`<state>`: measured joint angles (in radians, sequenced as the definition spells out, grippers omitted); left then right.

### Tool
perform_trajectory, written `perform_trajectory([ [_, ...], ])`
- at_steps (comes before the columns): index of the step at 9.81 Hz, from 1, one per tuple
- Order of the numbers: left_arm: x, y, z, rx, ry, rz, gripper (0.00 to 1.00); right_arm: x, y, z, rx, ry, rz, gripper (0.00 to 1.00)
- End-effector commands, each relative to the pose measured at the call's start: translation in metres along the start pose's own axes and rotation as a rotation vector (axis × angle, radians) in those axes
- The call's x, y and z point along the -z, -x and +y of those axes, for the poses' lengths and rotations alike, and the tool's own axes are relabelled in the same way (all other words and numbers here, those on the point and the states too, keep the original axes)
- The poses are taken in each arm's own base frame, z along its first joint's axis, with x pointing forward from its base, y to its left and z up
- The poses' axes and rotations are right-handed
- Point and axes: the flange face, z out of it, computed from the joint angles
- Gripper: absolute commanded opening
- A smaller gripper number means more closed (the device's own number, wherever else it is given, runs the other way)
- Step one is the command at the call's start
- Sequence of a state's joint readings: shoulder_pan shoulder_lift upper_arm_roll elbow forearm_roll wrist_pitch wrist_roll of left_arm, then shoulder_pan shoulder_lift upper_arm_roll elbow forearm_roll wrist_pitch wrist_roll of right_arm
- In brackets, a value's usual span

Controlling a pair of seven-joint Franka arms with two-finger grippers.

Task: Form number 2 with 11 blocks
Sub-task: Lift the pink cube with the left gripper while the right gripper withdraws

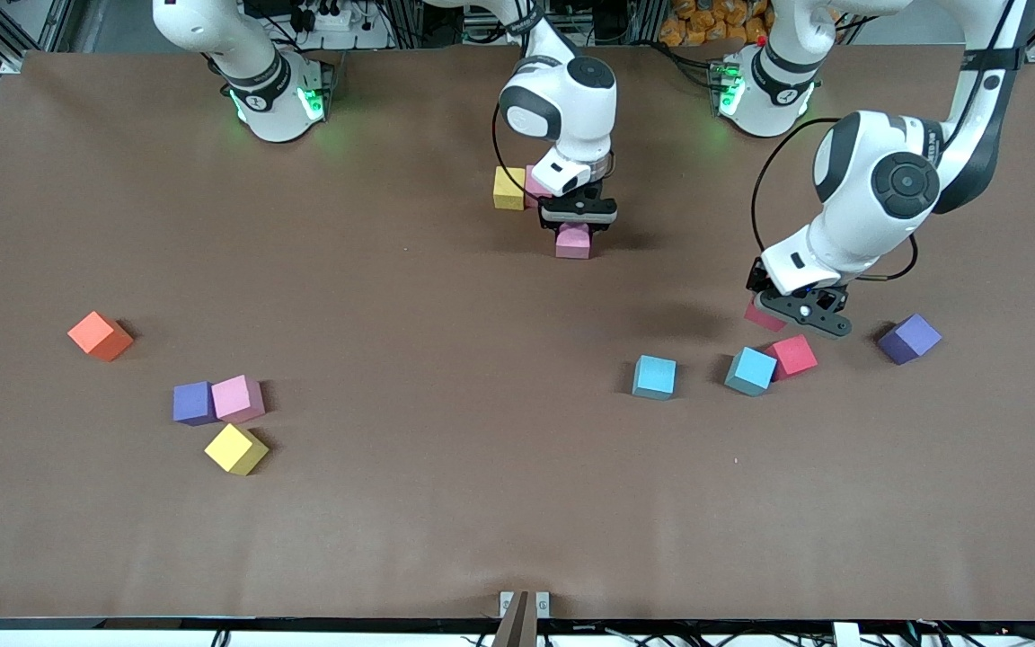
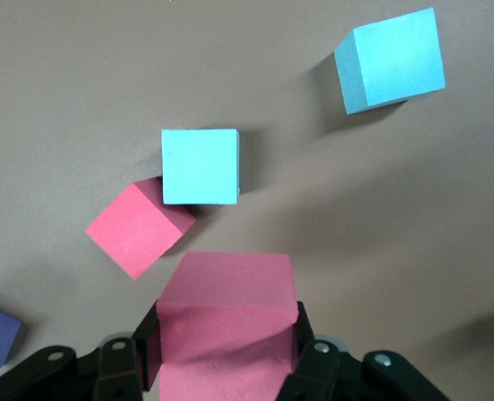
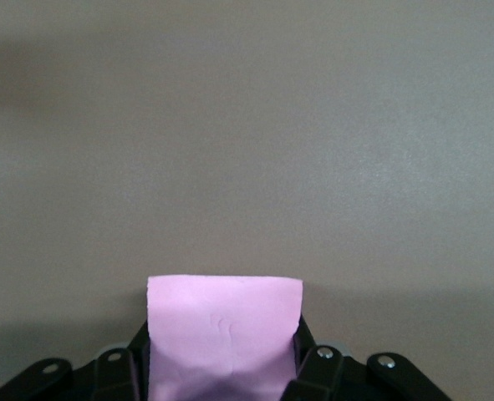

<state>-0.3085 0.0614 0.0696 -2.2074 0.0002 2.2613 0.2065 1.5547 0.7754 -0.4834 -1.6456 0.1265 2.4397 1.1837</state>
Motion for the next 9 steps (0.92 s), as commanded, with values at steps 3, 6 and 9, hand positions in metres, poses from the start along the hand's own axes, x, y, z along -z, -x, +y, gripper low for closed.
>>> perform_trajectory([
  [3,0.043,-0.001,-0.009,0.033,0.030,-0.050,0.17,-0.007,0.011,0.000,-0.018,0.014,0.028,0.17],
  [6,0.059,-0.005,-0.017,0.041,0.032,-0.056,0.17,-0.006,0.006,0.000,-0.041,0.009,0.026,0.81],
  [9,0.064,-0.004,-0.020,0.050,0.035,-0.062,0.17,0.001,-0.006,0.000,-0.052,0.004,0.025,1.00],
])
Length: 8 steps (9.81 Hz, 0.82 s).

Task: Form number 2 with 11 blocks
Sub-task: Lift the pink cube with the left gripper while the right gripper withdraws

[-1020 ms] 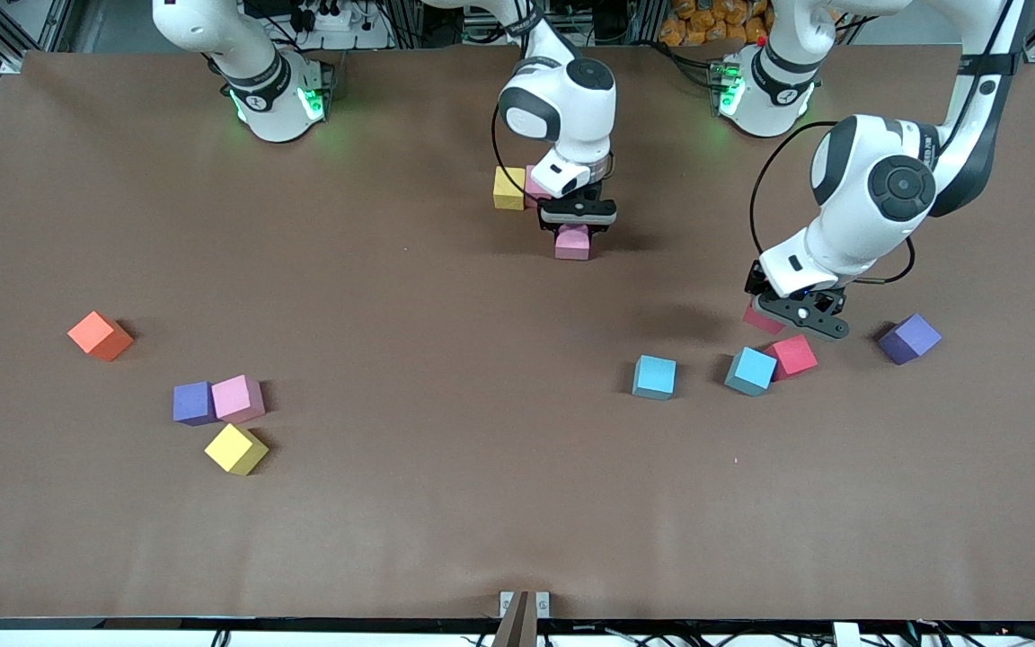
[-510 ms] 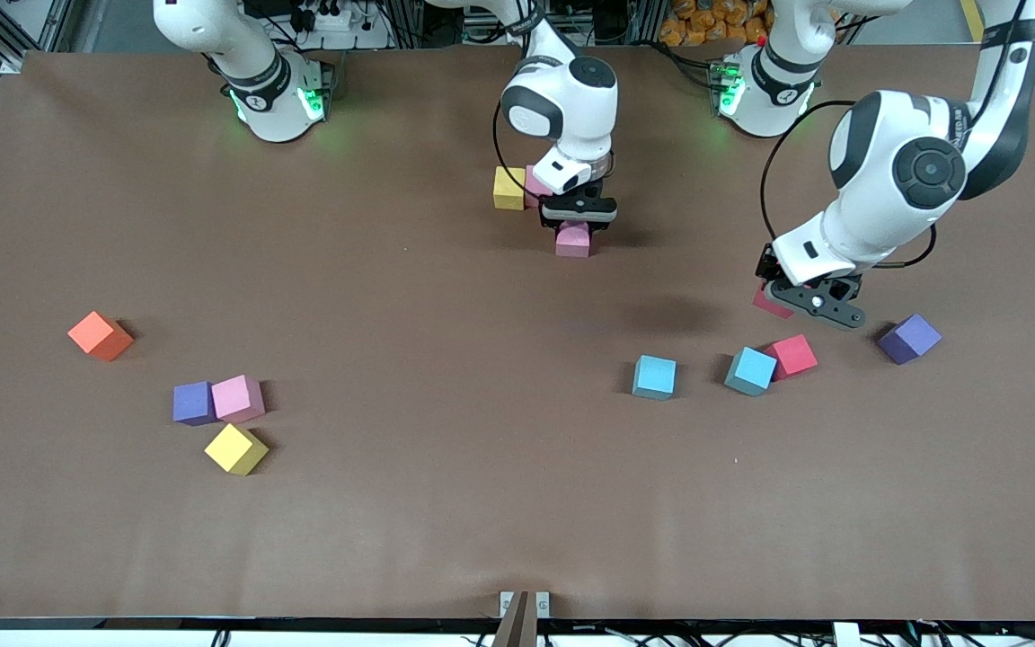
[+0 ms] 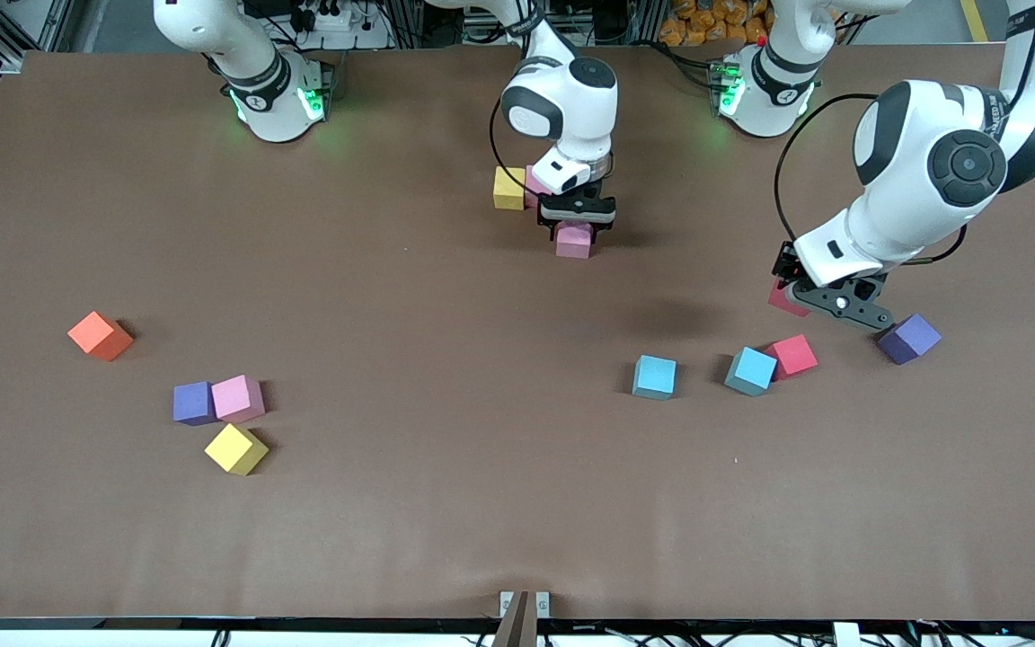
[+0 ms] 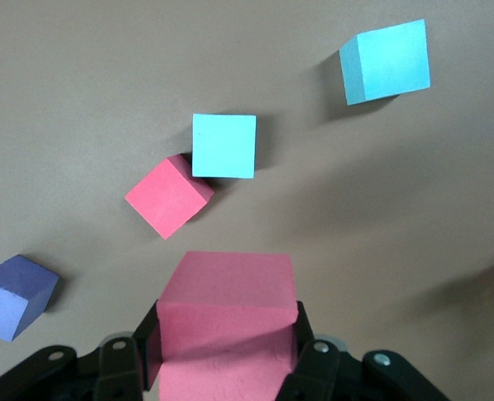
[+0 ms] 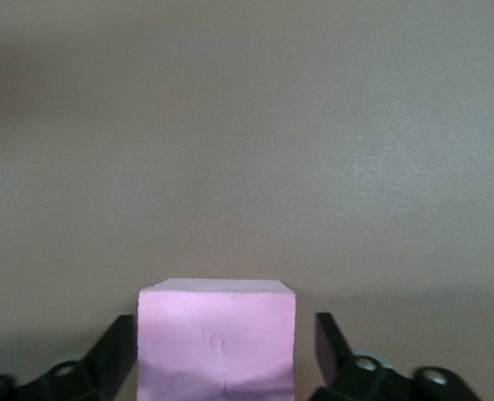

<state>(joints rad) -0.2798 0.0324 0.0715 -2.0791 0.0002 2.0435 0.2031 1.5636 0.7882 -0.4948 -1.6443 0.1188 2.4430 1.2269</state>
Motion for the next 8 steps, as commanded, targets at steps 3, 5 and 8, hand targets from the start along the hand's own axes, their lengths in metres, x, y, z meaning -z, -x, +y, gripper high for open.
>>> perform_trajectory([
  [3,0.024,0.000,-0.001,0.013,0.022,-0.008,0.17,0.028,-0.061,0.010,-0.054,0.003,-0.018,1.00],
  [5,0.026,-0.002,0.001,0.008,0.021,-0.006,0.17,0.049,-0.109,0.027,-0.030,0.010,-0.045,1.00],
  [8,0.029,-0.005,0.010,-0.020,0.017,-0.001,0.18,0.067,-0.200,0.083,0.115,0.020,-0.088,1.00],
])
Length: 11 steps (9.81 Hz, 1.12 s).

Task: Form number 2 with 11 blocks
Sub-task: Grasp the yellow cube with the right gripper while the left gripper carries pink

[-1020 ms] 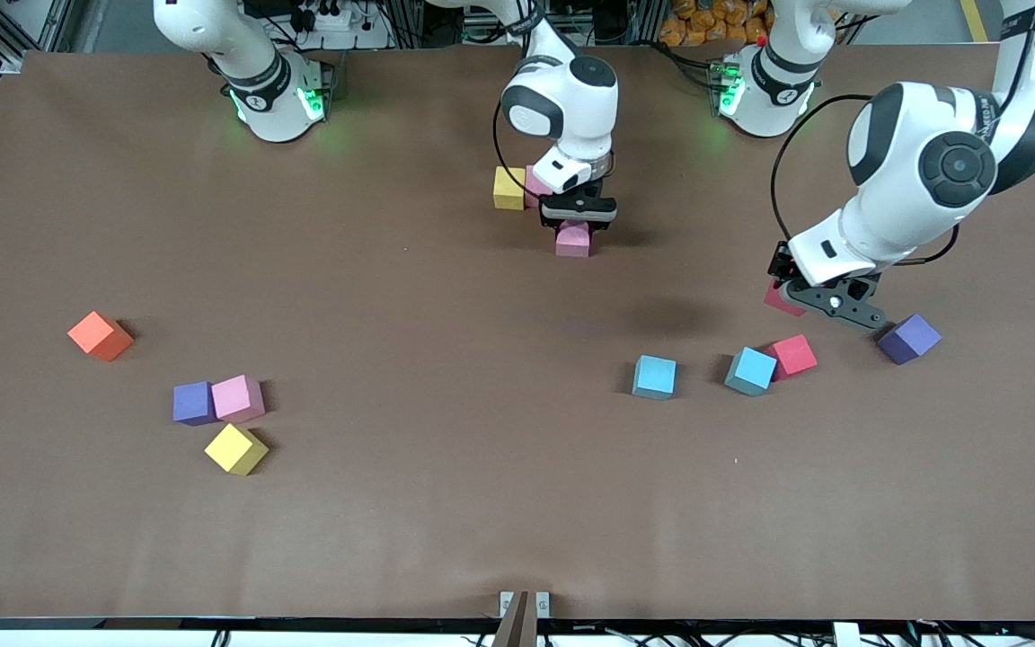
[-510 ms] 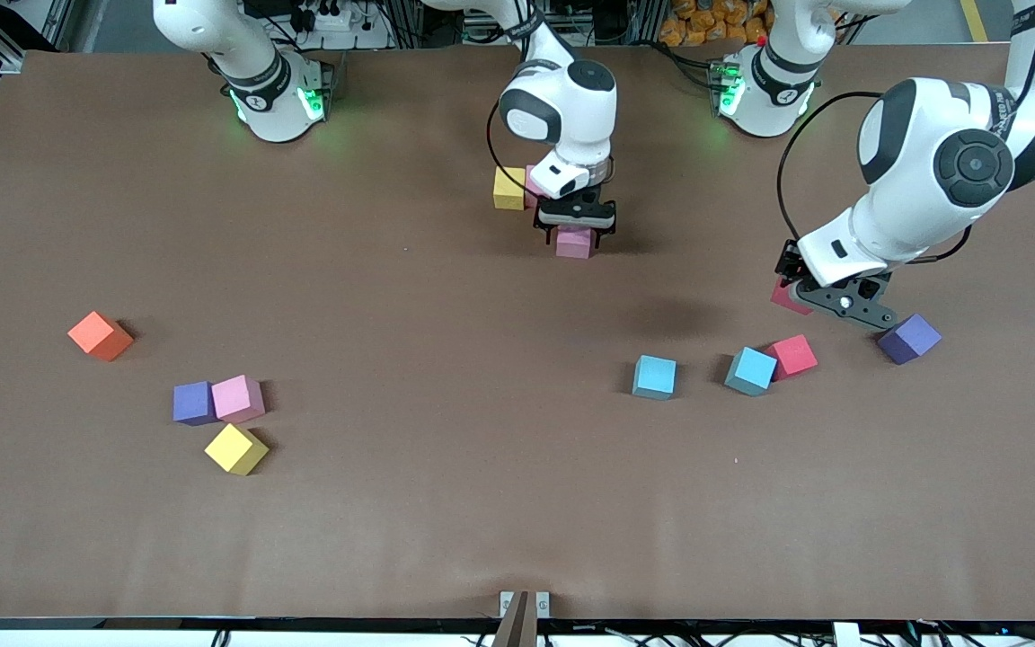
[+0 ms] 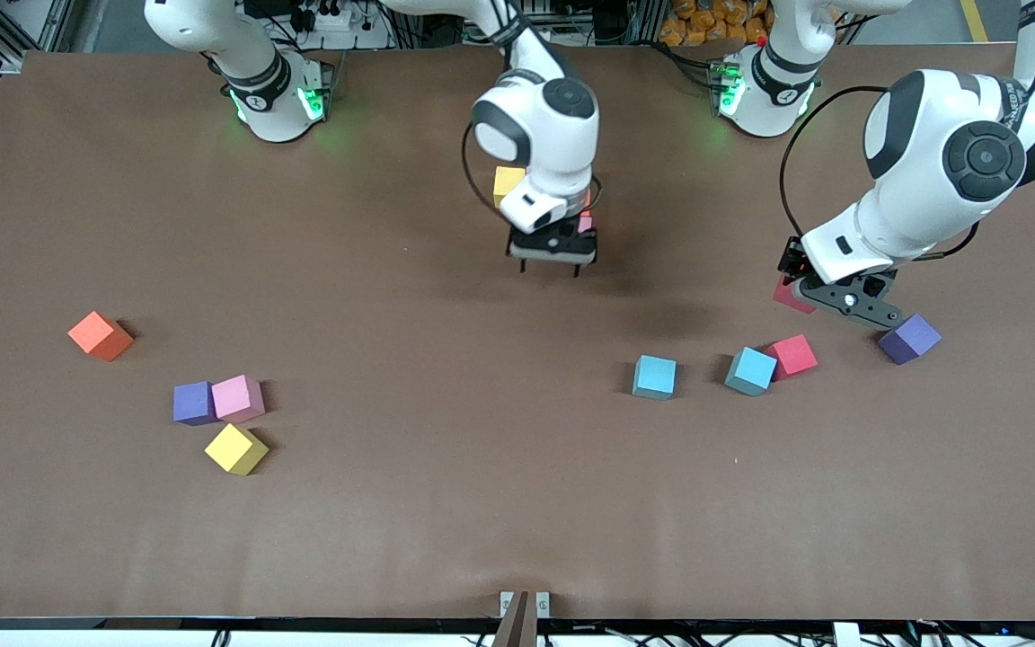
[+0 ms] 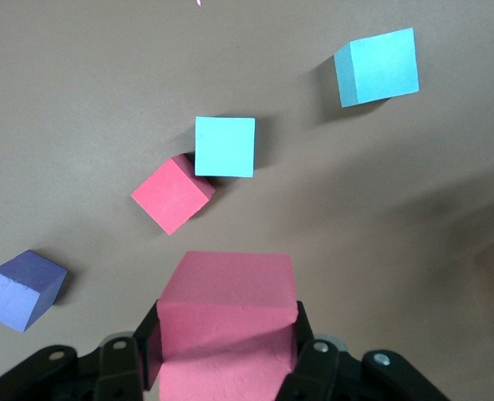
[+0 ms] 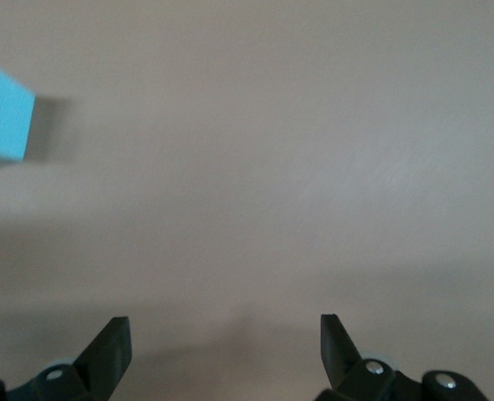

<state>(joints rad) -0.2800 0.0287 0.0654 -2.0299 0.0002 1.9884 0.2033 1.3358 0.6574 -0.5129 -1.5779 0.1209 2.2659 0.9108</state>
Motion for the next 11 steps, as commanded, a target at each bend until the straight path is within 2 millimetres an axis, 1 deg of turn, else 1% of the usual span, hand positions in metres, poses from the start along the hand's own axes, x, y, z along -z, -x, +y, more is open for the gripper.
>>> perform_trajectory([
  [1,0.010,-0.005,0.020,-0.039,0.015,0.006,0.18,0.018,-0.061,0.056,0.124,-0.003,-0.056,1.00],
  [2,0.010,-0.008,0.031,-0.058,0.014,0.005,0.15,0.021,-0.089,0.086,0.218,-0.008,-0.081,1.00],
  [3,0.011,-0.010,0.036,-0.071,0.011,0.008,0.12,0.025,-0.115,0.115,0.294,-0.042,-0.111,1.00],
  [4,0.012,-0.010,0.040,-0.079,0.011,0.009,0.12,0.026,-0.140,0.147,0.364,-0.068,-0.136,1.00],
  [6,0.014,-0.016,0.057,-0.108,0.008,0.015,0.12,0.023,-0.185,0.213,0.513,-0.079,-0.142,1.00],
  [7,0.016,-0.020,0.070,-0.137,0.001,0.018,0.12,0.019,-0.205,0.246,0.589,-0.080,-0.134,1.00],
  [8,0.014,-0.022,0.079,-0.177,-0.012,0.015,0.09,0.009,-0.223,0.278,0.648,-0.074,-0.129,1.00],
  [9,0.014,-0.026,0.082,-0.231,-0.013,0.017,0.07,0.002,-0.238,0.309,0.691,-0.071,-0.117,1.00],
  [10,0.014,-0.028,0.091,-0.253,-0.013,0.019,0.07,-0.006,-0.249,0.333,0.733,-0.063,-0.103,1.00],
  [11,0.009,-0.031,0.103,-0.275,-0.014,0.016,0.07,-0.017,-0.259,0.359,0.772,-0.054,-0.101,1.00],
])
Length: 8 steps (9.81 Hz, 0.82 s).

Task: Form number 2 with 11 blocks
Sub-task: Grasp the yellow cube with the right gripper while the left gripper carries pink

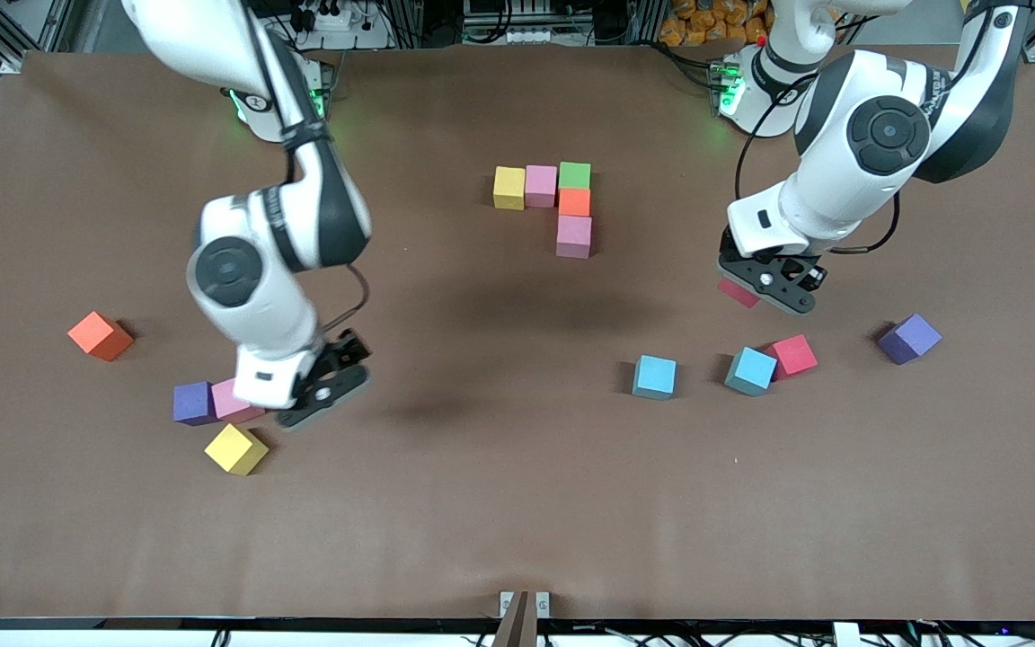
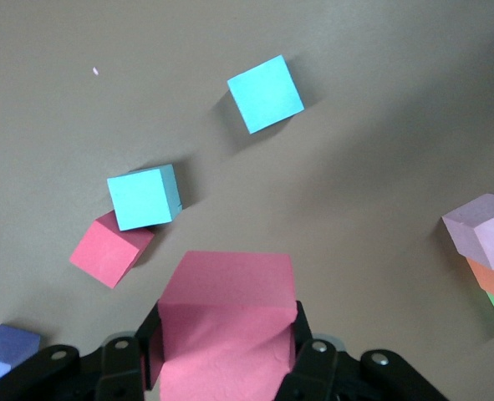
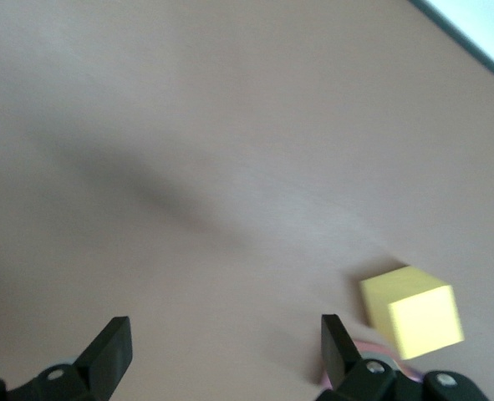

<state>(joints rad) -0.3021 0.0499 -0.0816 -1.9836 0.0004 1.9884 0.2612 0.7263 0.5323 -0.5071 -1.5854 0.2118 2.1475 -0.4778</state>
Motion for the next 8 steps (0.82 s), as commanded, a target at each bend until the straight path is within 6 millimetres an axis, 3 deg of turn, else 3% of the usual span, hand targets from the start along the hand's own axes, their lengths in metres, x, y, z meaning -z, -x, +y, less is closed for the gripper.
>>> perform_trajectory([
  [1,-0.008,-0.016,0.020,-0.069,-0.002,-0.012,0.07,-0.019,0.013,0.043,0.102,0.014,0.022,1.00],
  [3,-0.014,-0.024,0.042,-0.127,-0.028,-0.020,0.08,-0.056,0.035,0.086,0.114,-0.025,0.021,1.00],
  [5,-0.017,-0.033,0.077,-0.242,-0.093,-0.036,0.08,-0.109,0.054,0.106,0.186,-0.149,0.075,1.00],
  [6,-0.021,-0.037,0.097,-0.298,-0.104,-0.045,0.08,-0.126,0.062,0.113,0.180,-0.162,0.063,1.00],
  [8,-0.022,-0.051,0.126,-0.384,-0.118,-0.028,0.08,-0.135,0.066,0.124,0.191,-0.159,0.058,1.00],
])
